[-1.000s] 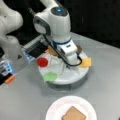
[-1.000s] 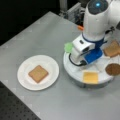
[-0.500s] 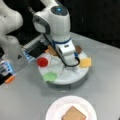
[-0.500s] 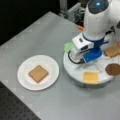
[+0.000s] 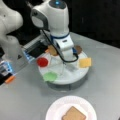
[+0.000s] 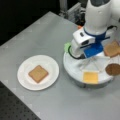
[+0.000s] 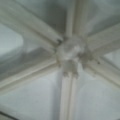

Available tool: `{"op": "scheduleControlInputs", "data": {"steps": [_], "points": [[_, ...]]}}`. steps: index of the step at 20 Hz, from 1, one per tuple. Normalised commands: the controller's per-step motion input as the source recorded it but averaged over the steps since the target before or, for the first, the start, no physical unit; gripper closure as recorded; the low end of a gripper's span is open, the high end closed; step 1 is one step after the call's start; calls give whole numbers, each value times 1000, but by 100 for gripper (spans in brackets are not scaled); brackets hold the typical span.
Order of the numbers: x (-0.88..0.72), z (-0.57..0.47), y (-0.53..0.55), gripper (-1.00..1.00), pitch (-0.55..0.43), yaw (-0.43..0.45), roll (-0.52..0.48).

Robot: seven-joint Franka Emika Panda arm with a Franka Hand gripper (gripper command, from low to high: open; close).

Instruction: Ingredient selection for cheeseburger or sandwich

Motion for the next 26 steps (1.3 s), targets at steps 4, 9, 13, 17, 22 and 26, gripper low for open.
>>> {"op": "scheduleControlInputs", "data": {"steps": [4, 9, 13, 17, 22, 26], "points": [[130, 261, -25, -100, 1, -403, 123], [175, 212, -14, -100, -18, -562, 123], [191, 199, -53, -100, 15, -487, 137], [152, 247, -157, -100, 28, -513, 127], [50, 215, -216, -100, 84, -492, 100], [20, 137, -231, -100, 126, -454, 149]]}}
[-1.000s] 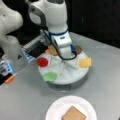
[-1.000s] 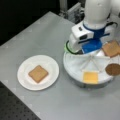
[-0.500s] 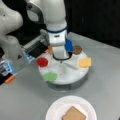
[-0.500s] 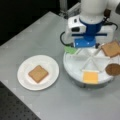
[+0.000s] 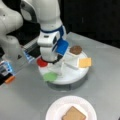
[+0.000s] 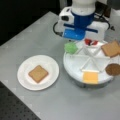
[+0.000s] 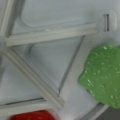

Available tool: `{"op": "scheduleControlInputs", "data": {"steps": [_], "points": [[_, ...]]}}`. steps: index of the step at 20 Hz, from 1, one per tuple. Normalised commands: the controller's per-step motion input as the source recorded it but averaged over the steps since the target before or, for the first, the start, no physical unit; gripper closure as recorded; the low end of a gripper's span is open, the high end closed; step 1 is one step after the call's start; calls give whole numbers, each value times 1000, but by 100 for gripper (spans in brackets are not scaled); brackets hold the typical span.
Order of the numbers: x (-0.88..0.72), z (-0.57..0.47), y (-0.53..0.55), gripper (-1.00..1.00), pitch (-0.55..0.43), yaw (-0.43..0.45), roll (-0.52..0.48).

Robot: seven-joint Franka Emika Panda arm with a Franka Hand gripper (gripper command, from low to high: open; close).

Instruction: Ingredient selection for cheeseburger or sandwich

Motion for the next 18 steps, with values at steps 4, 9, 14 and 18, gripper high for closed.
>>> {"op": "scheduleControlInputs", "data": {"steps": [4, 9, 14, 18], "points": [[61, 101, -203, -100, 117, -386, 285], [77, 92, -200, -100, 128, -314, 377], [78, 98, -235, -100, 152, -164, 450], [124, 43, -219, -100, 106, -68, 466]]}}
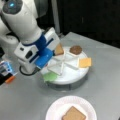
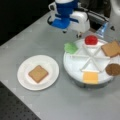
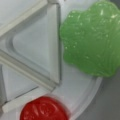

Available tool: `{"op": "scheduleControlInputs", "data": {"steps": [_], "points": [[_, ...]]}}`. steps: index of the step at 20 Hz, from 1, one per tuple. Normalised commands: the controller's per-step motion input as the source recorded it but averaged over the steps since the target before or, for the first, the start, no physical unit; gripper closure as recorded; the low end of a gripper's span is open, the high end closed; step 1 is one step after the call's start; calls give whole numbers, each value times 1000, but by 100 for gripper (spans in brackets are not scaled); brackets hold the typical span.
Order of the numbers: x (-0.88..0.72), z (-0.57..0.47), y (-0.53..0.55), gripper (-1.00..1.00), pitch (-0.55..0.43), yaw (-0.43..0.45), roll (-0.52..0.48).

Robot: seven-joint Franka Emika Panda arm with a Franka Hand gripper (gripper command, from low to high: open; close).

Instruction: Ingredient selection for cheeseburger or sandwich

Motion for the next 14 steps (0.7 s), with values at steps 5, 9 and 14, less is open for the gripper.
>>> {"op": "scheduleControlInputs", "data": {"steps": [5, 9, 14], "points": [[151, -22, -244, -100, 76, 67, 526], [185, -63, -378, -100, 71, 185, 556], [248, -50, -488, -100, 96, 234, 573]]}}
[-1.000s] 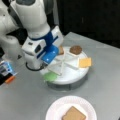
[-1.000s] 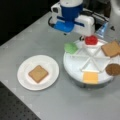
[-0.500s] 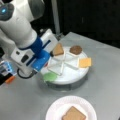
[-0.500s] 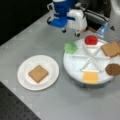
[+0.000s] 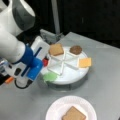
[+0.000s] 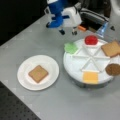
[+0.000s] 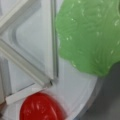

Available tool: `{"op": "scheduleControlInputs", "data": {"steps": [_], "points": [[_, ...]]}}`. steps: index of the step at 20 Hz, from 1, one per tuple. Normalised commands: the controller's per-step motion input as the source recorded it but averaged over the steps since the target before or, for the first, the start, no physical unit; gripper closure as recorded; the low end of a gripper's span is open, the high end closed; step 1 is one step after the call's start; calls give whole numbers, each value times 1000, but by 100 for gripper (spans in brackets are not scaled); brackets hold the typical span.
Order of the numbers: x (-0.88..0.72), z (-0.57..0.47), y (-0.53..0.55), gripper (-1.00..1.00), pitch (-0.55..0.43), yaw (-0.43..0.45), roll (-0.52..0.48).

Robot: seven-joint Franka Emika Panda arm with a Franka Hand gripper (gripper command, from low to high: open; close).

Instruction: Ingredient selection for cheeseburger or sandwich

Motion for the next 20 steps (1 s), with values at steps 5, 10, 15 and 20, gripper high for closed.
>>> {"op": "scheduleControlInputs", "data": {"steps": [5, 10, 15, 20], "points": [[346, -43, -501, -100, 92, 191, 594], [354, -89, -494, -100, 72, 231, 620], [382, -159, -512, -100, 36, 252, 565], [337, -170, -395, -100, -4, 252, 516]]}}
